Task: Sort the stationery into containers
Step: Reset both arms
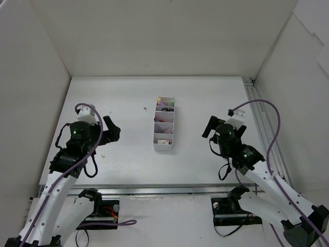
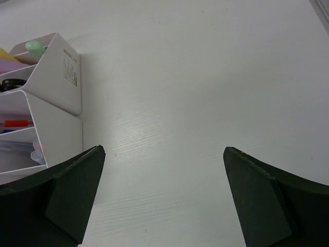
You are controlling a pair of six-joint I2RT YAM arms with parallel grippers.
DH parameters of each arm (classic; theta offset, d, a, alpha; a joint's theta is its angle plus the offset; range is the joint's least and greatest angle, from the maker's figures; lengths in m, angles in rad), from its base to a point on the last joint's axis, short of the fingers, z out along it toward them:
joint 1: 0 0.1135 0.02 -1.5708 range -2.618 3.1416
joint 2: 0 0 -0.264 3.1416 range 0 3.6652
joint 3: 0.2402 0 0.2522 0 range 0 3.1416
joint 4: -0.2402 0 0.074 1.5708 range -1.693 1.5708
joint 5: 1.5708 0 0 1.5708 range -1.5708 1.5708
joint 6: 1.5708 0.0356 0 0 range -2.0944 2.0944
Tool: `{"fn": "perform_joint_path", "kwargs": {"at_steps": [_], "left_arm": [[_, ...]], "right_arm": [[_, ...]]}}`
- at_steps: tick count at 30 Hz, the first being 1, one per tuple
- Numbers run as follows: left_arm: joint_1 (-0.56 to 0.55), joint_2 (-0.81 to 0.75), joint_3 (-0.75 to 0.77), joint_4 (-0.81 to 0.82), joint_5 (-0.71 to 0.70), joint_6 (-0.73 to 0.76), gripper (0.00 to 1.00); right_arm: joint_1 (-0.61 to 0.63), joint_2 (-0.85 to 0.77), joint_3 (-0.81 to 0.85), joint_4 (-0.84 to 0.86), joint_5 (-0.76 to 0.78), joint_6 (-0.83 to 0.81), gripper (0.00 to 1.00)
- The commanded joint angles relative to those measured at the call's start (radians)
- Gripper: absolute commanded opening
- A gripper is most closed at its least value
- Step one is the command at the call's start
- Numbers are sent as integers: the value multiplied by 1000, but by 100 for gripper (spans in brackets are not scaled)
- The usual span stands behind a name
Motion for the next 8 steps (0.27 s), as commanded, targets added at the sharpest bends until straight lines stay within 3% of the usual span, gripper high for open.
{"fn": "perform_joint_path", "kwargs": {"at_steps": [1,8], "left_arm": [[5,31,10,107,5,-19,99],[5,54,45,107,-3,0,99]], "right_arm": [[-10,-28,8,-6,63,-34,98],[-16,-14,27,-7,61,-25,98]]}}
